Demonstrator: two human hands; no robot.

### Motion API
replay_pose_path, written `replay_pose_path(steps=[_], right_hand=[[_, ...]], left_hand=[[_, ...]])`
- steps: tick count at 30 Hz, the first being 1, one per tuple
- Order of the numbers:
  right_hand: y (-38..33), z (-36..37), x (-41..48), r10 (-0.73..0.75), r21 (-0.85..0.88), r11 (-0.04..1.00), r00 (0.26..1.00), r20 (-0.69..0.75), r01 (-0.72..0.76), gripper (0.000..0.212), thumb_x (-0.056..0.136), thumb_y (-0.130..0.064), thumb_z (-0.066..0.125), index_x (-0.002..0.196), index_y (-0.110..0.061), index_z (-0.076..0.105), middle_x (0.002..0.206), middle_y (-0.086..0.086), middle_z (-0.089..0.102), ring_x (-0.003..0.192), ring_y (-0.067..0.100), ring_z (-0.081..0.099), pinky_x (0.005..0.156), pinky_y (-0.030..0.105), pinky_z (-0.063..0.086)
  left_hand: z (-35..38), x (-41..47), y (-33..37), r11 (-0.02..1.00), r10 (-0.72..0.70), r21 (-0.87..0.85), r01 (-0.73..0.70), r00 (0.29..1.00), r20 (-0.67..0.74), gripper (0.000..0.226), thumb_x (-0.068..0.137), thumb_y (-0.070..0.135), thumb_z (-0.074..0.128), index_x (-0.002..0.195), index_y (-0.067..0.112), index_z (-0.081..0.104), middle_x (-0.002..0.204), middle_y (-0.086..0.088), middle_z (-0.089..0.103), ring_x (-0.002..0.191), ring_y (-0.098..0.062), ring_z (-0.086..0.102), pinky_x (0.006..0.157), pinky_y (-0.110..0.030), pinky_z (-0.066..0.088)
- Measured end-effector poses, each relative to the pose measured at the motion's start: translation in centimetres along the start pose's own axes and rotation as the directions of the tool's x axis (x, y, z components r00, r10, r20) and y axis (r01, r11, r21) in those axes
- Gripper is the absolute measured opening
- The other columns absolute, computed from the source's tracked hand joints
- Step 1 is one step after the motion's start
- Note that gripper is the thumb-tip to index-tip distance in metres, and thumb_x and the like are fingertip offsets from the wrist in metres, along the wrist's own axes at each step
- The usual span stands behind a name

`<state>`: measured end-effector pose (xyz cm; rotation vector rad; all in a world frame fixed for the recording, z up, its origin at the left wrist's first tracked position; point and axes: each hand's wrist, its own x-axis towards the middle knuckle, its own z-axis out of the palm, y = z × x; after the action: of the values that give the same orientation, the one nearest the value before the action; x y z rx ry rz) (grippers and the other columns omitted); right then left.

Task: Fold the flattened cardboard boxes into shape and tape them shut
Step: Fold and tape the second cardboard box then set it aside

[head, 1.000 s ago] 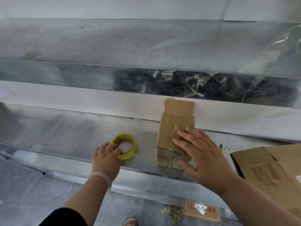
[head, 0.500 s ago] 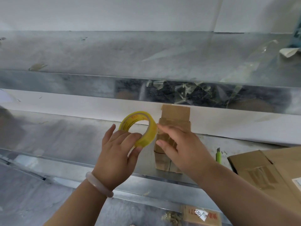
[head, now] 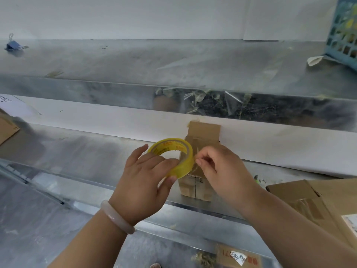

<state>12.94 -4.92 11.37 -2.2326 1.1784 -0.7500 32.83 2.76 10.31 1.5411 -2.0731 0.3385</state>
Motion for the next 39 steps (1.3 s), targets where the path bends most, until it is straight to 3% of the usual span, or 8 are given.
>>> replay_pose_path(steps=[6,13,18,22,25,29,34,39], right_hand=[[0.1,-0.5,-1.4,0.118,0.107,0.987,0.992,0.037,-0.121,0.010,0.097,-0.028,0.055,0.088,-0.027,0.060,0.085,-0.012,0.061,0.078,0.002,0.059,0.070,0.019,0.049],[-1.9,-1.6,-2.3,0.255,0.252,0.924,0.955,0.152,-0.287,0.015,0.100,-0.028,0.050,0.088,-0.030,0.059,0.090,-0.012,0.070,0.076,0.001,0.067,0.071,0.022,0.050],[-1.4,-2.1,-1.8,0.409,0.581,0.708,0.904,0.127,-0.402,0.016,0.102,-0.014,0.047,0.092,-0.012,0.058,0.089,-0.006,0.076,0.083,0.016,0.074,0.080,0.041,0.058],[-1.7,-1.2,-2.1,0.476,0.713,0.563,0.869,0.134,-0.418,0.015,0.102,-0.005,0.044,0.093,-0.002,0.055,0.082,0.004,0.076,0.081,0.019,0.075,0.074,0.036,0.061],[-1.4,-0.7,-2.4,0.525,0.751,0.521,0.846,0.092,-0.405,0.018,0.102,-0.004,0.044,0.087,-0.005,0.054,0.077,0.005,0.074,0.077,0.022,0.074,0.072,0.035,0.059],[-0.6,-0.7,-3.1,0.561,0.752,0.524,0.826,0.049,-0.400,0.020,0.101,-0.005,0.045,0.085,-0.006,0.057,0.076,0.005,0.074,0.072,0.024,0.072,0.077,0.042,0.056],[0.9,-0.9,-3.7,0.608,0.781,0.498,0.794,-0.004,-0.377,0.023,0.103,-0.007,0.044,0.083,-0.007,0.057,0.070,0.002,0.069,0.066,0.018,0.068,0.078,0.043,0.054],[1.4,-0.1,-4.6,0.630,0.746,0.534,0.775,-0.039,-0.397,0.024,0.102,-0.007,0.045,0.081,-0.007,0.057,0.066,0.001,0.067,0.063,0.018,0.066,0.082,0.048,0.056]], left_hand=[[-0.9,0.5,0.1,0.996,-0.070,0.068,0.066,0.996,0.061,0.037,0.086,0.048,0.051,0.111,0.029,0.070,0.086,0.009,0.073,0.081,-0.014,0.067,0.098,-0.038,0.040],[-1.5,1.0,-2.6,0.977,-0.200,0.101,0.188,0.971,0.128,0.063,0.079,0.082,0.035,0.081,0.031,0.072,0.060,0.011,0.064,0.052,-0.008,0.051,0.072,-0.031,0.044],[-0.8,0.3,-4.6,0.945,-0.091,-0.301,0.126,0.988,0.129,0.050,0.091,0.068,0.035,0.090,0.029,0.065,0.079,0.019,0.063,0.077,-0.002,0.060,0.108,-0.030,0.031],[-0.5,0.3,-4.9,0.935,-0.051,-0.346,0.080,0.994,0.094,0.044,0.094,0.059,0.040,0.084,0.024,0.065,0.072,0.015,0.060,0.069,-0.013,0.057,0.083,-0.035,0.044],[-0.6,0.9,-5.0,0.995,0.021,-0.099,-0.012,0.996,0.092,0.045,0.092,0.058,0.039,0.077,0.027,0.068,0.058,0.011,0.059,0.054,-0.013,0.054,0.061,-0.030,0.046],[-0.3,1.3,-5.1,0.999,0.007,-0.033,-0.004,0.993,0.115,0.052,0.090,0.068,0.033,0.092,0.032,0.071,0.067,0.013,0.067,0.061,-0.010,0.061,0.066,-0.028,0.047],[0.0,0.4,-6.4,0.929,0.073,-0.370,-0.022,0.989,0.125,0.038,0.096,0.056,0.038,0.099,0.029,0.065,0.084,0.017,0.065,0.077,-0.006,0.059,0.096,-0.030,0.041],[0.9,-0.1,-7.0,0.988,0.096,-0.129,-0.088,0.994,0.059,0.048,0.092,0.063,0.039,0.087,0.028,0.072,0.069,0.016,0.063,0.063,-0.008,0.057,0.066,-0.025,0.043]])
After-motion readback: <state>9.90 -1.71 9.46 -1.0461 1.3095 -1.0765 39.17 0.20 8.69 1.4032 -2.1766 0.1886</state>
